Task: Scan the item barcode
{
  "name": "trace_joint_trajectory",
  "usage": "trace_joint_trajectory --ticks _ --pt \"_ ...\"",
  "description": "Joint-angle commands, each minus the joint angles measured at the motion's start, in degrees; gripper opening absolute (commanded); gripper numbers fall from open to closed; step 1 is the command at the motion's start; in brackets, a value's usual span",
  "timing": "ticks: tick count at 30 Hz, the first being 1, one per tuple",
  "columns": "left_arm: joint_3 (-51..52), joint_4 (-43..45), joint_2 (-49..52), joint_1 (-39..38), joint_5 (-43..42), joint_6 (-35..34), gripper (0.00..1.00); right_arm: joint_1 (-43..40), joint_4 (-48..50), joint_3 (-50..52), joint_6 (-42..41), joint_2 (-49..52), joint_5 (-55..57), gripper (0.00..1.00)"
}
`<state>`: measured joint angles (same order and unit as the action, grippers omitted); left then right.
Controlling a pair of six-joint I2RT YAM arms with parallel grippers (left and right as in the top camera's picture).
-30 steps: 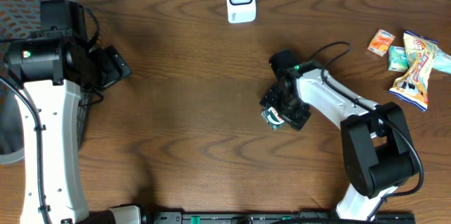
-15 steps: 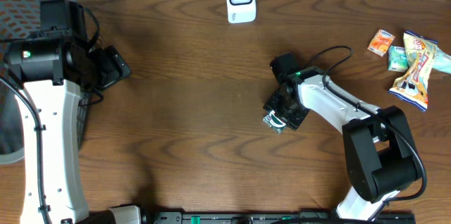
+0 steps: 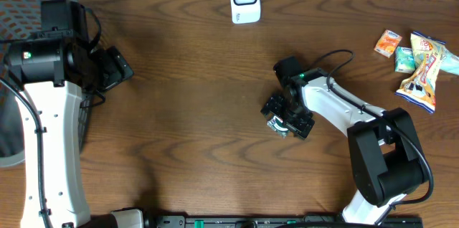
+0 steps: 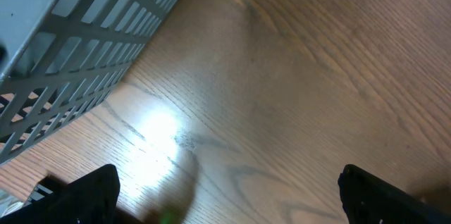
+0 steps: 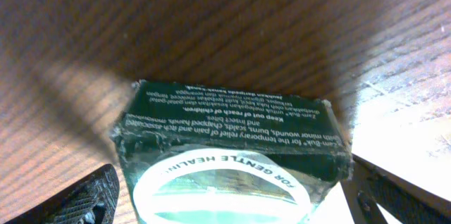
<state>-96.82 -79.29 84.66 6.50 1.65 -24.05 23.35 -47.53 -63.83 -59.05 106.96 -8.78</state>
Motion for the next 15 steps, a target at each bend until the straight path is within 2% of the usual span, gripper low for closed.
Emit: trace_joint_trajectory --ticks 1,5,9,15 --pt "0.2 -0.2 0.4 0.1 0.3 -0.3 0.98 1.1 0.2 2.1 0.1 1.8 0.0 0.91" --pt "0.2 -0.2 0.4 0.1 0.3 -0.3 0.98 2.1 0.6 2.1 -0.1 1.8 2.8 0.70" --pt "0.2 -0.2 0.4 0.1 0.3 -0.3 0.98 2.1 0.6 2.1 -0.1 1.8 2.8 0.55" --pt "0.2 -0.2 0.4 0.1 0.3 -0.3 0.98 2.1 0.6 2.0 2.1 1.8 4.7 0.56"
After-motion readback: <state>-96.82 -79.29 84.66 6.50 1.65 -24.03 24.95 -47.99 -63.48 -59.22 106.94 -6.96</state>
